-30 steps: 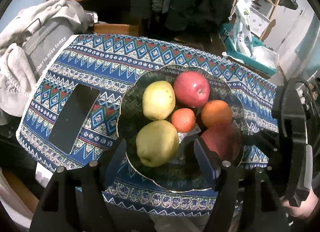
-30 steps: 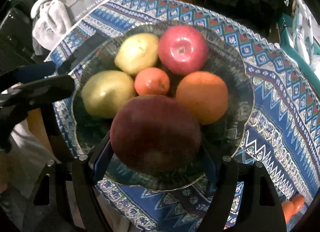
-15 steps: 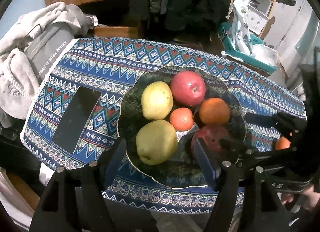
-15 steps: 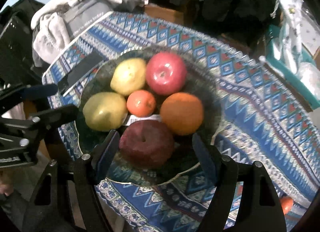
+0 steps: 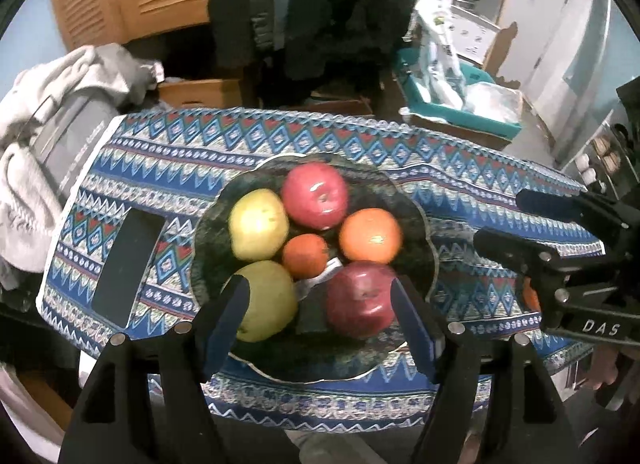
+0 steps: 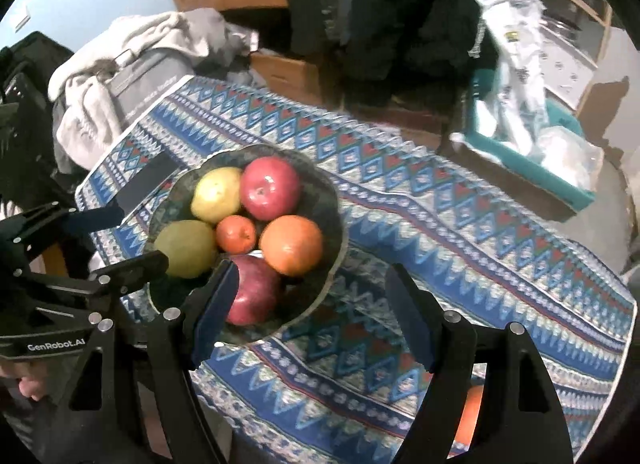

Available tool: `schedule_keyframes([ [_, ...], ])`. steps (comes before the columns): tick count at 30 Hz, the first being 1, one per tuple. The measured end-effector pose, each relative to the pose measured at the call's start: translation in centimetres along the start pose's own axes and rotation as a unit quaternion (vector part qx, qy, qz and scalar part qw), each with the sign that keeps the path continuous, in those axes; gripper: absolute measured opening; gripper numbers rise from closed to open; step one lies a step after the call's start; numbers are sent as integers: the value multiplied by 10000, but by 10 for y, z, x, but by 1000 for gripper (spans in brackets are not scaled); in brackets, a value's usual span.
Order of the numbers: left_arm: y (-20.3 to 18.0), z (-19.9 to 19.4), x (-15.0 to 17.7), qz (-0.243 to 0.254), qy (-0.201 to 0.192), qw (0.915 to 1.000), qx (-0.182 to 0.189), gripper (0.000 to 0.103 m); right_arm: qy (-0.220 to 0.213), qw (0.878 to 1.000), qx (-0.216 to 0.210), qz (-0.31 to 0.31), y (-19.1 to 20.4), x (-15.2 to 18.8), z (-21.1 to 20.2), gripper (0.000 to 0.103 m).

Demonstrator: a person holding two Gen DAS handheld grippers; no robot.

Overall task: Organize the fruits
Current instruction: 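Move both open tools back to the last oranges on the cloth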

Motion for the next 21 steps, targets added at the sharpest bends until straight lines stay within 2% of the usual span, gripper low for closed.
schedule_keyframes([
  [3,-14,0,-2,131,-1,9999,10,78,-28,9999,-19,160,-13,6,-9,77],
  [17,-90,2,-9,713,39,9971,268,78,-111,9969,336,707,-82,37,-37,77],
  [21,-107,5,-12,855,62,9958,307,78,-8,9952,462,861,-106,51,-34,77],
])
Point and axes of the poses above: each gripper's, at about its wrist camera, not at the fingertips, and z roughly the way its jaws point, y to its left, x to its underside, the point moved 9 cm from there along z, roughly the way its jaws point, and after that the axes turned 14 degrees about y, right-handed, at the moved point
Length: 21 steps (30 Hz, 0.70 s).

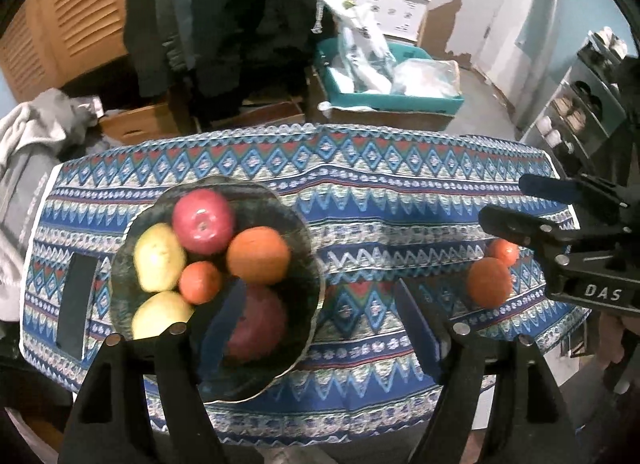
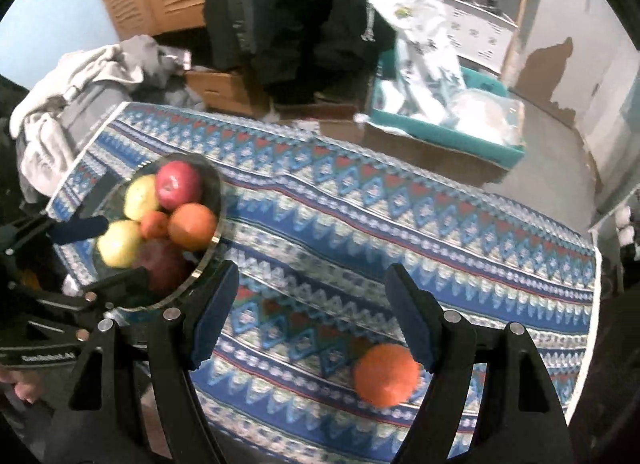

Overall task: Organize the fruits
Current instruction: 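Move both open tools back to the last oranges on the cloth, then grasp an orange with the right tool while the left tool grasps another orange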

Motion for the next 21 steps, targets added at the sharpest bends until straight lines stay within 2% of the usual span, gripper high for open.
schedule_keyframes([
  [11,-46,19,-20,366,150,9992,95,78,221,9981,89,566,-67,30,15,77],
  [15,-66,30,-26,562,185,9982,131,82,352,9962,111,783,-88,40,25,77],
  [21,-90,55,-30,777,416,9960,140,82,638,9922,126,1063,-117,58,48,77],
])
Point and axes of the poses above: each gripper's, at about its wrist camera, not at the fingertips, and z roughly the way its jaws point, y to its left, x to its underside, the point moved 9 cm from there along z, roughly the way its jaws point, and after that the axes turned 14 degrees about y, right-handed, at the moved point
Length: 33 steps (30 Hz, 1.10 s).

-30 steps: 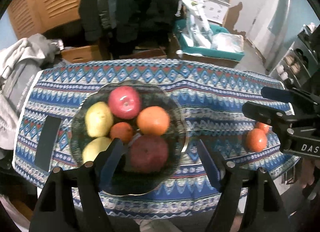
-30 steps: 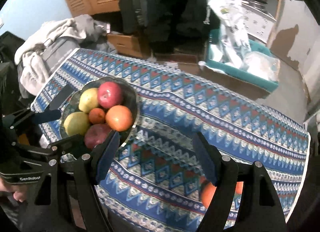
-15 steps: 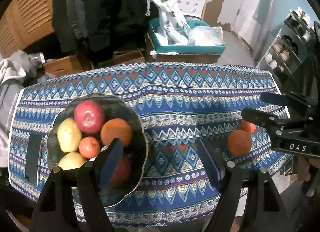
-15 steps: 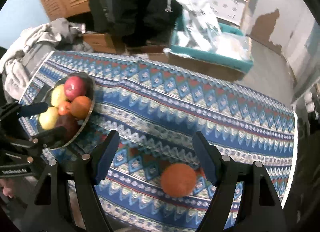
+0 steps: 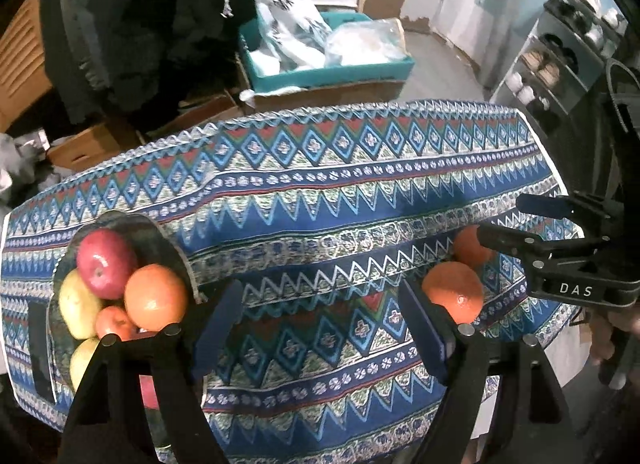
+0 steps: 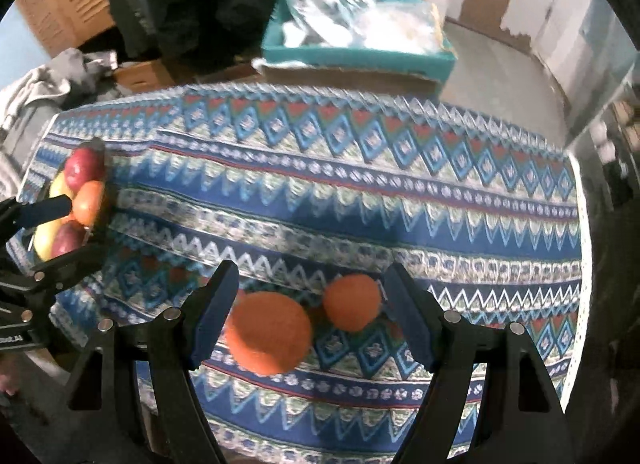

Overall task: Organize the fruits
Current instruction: 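Grasp an orange with the right tool while the left tool grasps another orange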

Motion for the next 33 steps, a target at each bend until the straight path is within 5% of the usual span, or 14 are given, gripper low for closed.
schedule_keyframes([
  [17,-34,47,-20,291,445,9984,175,82,588,9970,-295,410,-34,19,61,77],
  [21,-34,55,-22,243,519,9981,231,82,713,9958,-401,418,-32,20,75,71],
  [27,-35,61,-21,166,620,9973,345,82,787,9931,-722,481,-30,22,89,47],
  [33,-49,56,-19,224,565,9966,558,82,553,9948,-609,606,-43,24,78,46],
])
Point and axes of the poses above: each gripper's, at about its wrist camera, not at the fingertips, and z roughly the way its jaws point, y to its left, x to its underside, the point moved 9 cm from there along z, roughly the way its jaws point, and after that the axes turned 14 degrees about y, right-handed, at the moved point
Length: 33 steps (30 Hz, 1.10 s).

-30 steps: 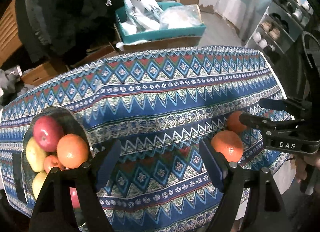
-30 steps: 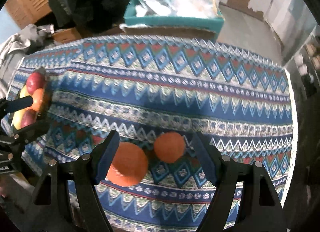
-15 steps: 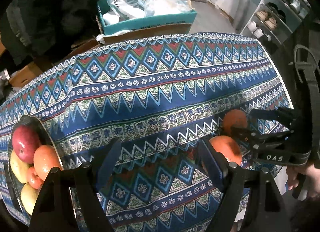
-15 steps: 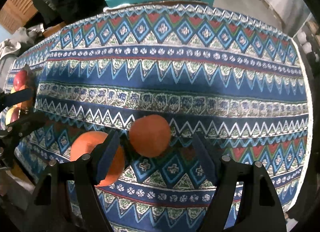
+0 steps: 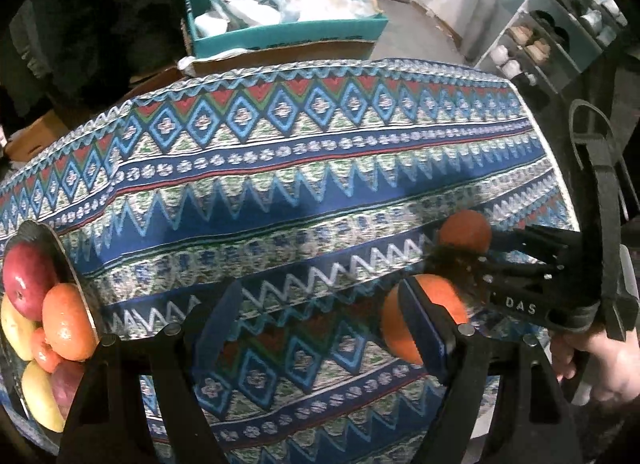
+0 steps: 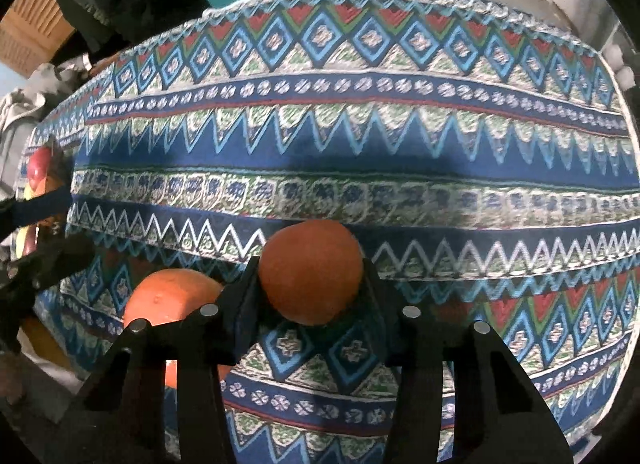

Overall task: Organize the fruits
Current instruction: 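Grasp an orange with the right tool while the left tool grasps another orange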

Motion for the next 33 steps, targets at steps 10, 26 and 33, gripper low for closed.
schedule_keyframes([
  [10,-45,4,8,305,7,9988,395,87,-257,9987,356,253,-34,6,-34,46],
  [26,-78,48,21,674,453,9966,123,87,-226,9979,444,423,-57,32,-48,46],
  [33,-81,66,22,876,511,9948,-132,78,-181,9983,433,339,-50,32,-42,46],
])
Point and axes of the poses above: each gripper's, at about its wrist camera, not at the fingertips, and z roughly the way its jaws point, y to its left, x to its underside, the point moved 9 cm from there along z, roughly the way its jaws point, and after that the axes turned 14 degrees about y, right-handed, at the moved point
